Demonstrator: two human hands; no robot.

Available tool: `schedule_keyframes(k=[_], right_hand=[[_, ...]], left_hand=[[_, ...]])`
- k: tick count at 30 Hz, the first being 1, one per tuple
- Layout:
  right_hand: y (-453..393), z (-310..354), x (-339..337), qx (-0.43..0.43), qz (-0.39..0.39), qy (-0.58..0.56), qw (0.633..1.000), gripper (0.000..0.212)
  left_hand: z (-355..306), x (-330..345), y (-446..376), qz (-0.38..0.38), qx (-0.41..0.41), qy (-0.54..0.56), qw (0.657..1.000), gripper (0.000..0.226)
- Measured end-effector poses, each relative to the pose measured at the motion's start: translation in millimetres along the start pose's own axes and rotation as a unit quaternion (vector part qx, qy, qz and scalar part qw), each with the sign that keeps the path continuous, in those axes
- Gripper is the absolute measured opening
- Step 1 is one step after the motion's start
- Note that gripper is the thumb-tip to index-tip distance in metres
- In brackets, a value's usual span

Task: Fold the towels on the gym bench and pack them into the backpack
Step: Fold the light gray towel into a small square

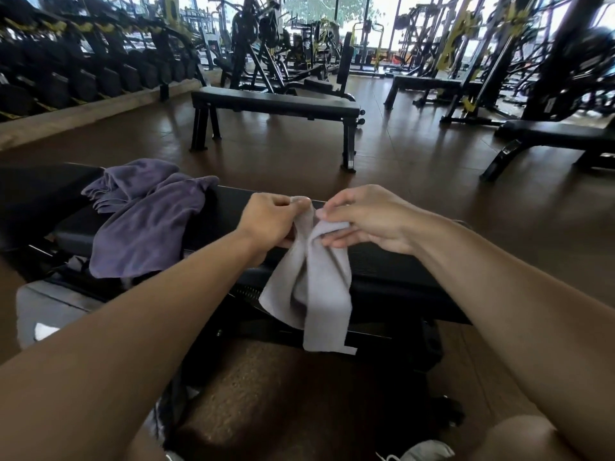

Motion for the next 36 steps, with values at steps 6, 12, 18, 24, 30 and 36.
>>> schedule_keyframes(k=[6,12,18,24,30,36], right_hand=[[-3.4,2.0,16.1,-0.069,0.009,0.174,0.982,0.02],[-6.8,8.7,7.5,-0.185,-0.205,0.307,0.911,0.028],[-8.1,11.2,10.5,-0.183,-0.2,0.316,0.909,0.029],[-14.2,8.0,8.1,-0.173,-0.191,0.282,0.924,0.023],[-4.4,7.0,-11.9,-0.117,-0.148,0.423,0.887,0.042],[15.8,22.3,-18.6,-0.106,-0.177,0.506,0.838,0.045]], left_hand=[[-3.7,-4.1,4.1,0.023,-0.02,0.03,0.999,0.023],[-2.5,-9.2,8.3,0.054,-0.025,0.049,0.997,0.023],[-9.2,-7.8,13.5,0.074,-0.008,0.073,0.995,0.027],[-13.7,-10.7,19.5,0.112,0.034,0.064,0.991,0.033],[-7.9,-15.2,14.7,0.066,0.015,0.061,0.996,0.029],[-7.7,-9.9,18.7,0.148,0.05,0.02,0.987,0.026]])
Point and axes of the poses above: each hand's wrist, its own y-axis away from the middle knuckle, its own x-axis out of the palm, z = x × y, the point moved 3 cm from there along -y, towards the middle knuckle, and after that the axes turned 14 degrees about x, right-handed, at the moved point
